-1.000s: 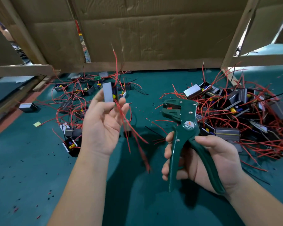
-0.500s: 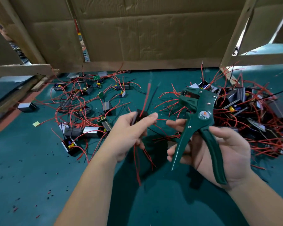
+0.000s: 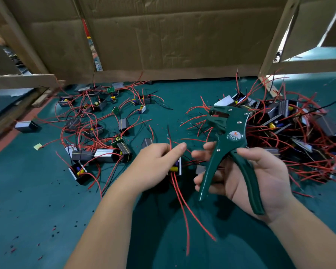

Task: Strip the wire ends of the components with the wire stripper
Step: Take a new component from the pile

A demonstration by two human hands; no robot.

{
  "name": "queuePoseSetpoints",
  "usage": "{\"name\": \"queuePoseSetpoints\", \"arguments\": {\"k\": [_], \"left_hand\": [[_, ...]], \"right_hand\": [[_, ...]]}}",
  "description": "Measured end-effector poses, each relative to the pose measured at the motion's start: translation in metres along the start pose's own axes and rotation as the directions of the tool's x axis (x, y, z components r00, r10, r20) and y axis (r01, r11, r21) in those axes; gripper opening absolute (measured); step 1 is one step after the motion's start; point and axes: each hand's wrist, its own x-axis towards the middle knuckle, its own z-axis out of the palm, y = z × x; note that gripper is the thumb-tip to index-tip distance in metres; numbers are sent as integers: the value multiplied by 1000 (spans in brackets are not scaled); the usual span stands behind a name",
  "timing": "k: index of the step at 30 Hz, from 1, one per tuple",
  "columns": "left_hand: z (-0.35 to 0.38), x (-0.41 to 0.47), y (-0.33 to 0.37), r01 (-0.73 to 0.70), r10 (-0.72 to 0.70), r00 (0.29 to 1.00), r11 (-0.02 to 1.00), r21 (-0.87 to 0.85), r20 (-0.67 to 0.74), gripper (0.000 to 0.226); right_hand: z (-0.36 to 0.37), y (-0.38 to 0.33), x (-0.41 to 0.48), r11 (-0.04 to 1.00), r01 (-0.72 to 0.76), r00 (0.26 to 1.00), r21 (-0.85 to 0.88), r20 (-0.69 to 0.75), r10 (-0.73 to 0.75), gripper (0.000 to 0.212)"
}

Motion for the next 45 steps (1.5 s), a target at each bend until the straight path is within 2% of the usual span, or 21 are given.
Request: {"name": "queuePoseSetpoints", "arguments": {"k": [4, 7, 9, 11, 12, 14, 17, 20, 22, 25, 27, 29, 31, 33, 36, 40, 42, 45], "left_hand": [[-12, 0, -7, 156, -157, 977, 988, -18, -144, 58], [-18, 2, -11, 231, -195, 932, 970, 83, -306, 59], [-20, 3, -13, 215, -165, 910, 972, 93, -381, 56], [-20, 2, -13, 130, -90, 905, 989, 68, -416, 55], [-19, 2, -11, 81, -66, 910, 997, 20, -410, 54], [-18, 3, -7, 7, -78, 933, 980, -199, -352, 50], [-14, 2, 3, -66, -62, 971, 858, -510, -230, 45], [-13, 0, 7, -135, 21, 979, 812, -568, -202, 50], [-13, -1, 10, -142, 34, 981, 794, -591, -190, 51], [-12, -3, 14, -37, -6, 998, 727, -686, -61, 48], [-10, -4, 12, -6, 8, 1000, 745, -667, 0, 41], [-8, -4, 9, -49, 36, 999, 821, -569, -34, 38], [-7, -5, 7, -119, 89, 992, 866, -486, -85, 36], [-7, -6, 8, -145, 106, 989, 841, -522, -104, 29], [-7, -6, 11, -193, 123, 980, 774, -603, -157, 20], [-5, -7, 15, -273, 174, 958, 790, -548, -227, 16], [-2, -8, 15, -287, 199, 955, 806, -518, -220, 15], [5, -8, 15, -294, 231, 955, 825, -483, -186, 14]], "right_hand": [[1, 7, 3, 995, -96, 995, -21, -33, 96, 65], [1, 9, 5, 994, -84, 994, -70, -78, 79, 52], [0, 8, 7, 991, -68, 990, -116, -132, 52, 49], [-3, 7, 8, 986, -28, 980, -164, -200, -5, 52], [-4, 8, 9, 983, -1, 973, -186, -227, -42, 51], [-6, 10, 10, 973, 39, 960, -227, -260, -100, 48], [-7, 12, 11, 951, 73, 939, -300, -301, -167, 45], [-9, 12, 13, 937, 129, 897, -326, -364, -250, 50], [-11, 10, 14, 920, 173, 862, -351, -398, -313, 46], [-12, 9, 15, 900, 211, 836, -381, -407, -369, 35], [-12, 9, 15, 896, 211, 834, -390, -407, -373, 32], [-11, 7, 14, 904, 198, 849, -379, -394, -351, 33], [-10, 4, 12, 927, 164, 883, -337, -369, -291, 42], [-8, 2, 9, 960, 132, 926, -246, -316, -208, 51], [-3, 1, 3, 990, 94, 986, -106, -126, -107, 60], [3, 0, -4, 996, 83, 992, -21, 94, -80, 71], [5, -1, -4, 996, 92, 988, -10, 128, -90, 78], [7, 0, -3, 995, 95, 991, -10, 100, -94, 90]]}}
